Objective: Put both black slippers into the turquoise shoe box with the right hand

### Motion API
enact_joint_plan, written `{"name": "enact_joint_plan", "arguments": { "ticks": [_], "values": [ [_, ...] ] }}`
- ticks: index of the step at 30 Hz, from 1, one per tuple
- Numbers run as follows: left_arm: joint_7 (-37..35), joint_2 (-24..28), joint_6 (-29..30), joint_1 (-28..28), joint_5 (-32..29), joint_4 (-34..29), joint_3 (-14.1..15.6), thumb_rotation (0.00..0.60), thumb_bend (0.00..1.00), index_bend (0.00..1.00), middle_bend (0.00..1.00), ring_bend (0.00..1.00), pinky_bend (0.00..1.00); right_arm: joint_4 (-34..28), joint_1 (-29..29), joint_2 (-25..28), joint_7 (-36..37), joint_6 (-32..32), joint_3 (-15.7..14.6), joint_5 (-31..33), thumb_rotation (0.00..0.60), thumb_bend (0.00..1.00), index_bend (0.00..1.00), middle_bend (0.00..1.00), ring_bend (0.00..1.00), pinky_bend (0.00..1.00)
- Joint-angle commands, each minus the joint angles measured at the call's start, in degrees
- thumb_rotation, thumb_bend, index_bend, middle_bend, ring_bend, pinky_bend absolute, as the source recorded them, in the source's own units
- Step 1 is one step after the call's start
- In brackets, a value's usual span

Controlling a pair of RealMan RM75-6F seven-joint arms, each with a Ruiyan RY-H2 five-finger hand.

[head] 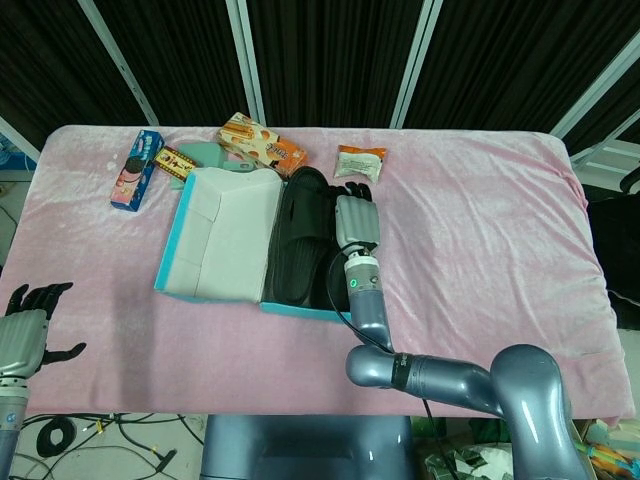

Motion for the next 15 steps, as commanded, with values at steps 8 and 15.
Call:
{"name": "enact_joint_plan", "arguments": {
  "ticks": [8,15],
  "values": [
    [0.66,0.18,-0.11,-0.16,-0.36,-0.55,-0.13,0.6,0.0,0.14,0.16,0.12,0.04,-6.49,-0.26,3.78,-10.96,-5.11,0.71,6.68,0.6,0.09,0.48,0.45,0.14,0.08],
    [1.02,0.29,-0.23,-0.29,-0.59,-0.93,-0.19,0.6,0.0,0.14,0.16,0.12,0.04,-7.84,0.8,5.09,-16.6,-7.03,0.39,10.69,0.6,0.09,0.48,0.45,0.14,0.07]
  ]
}}
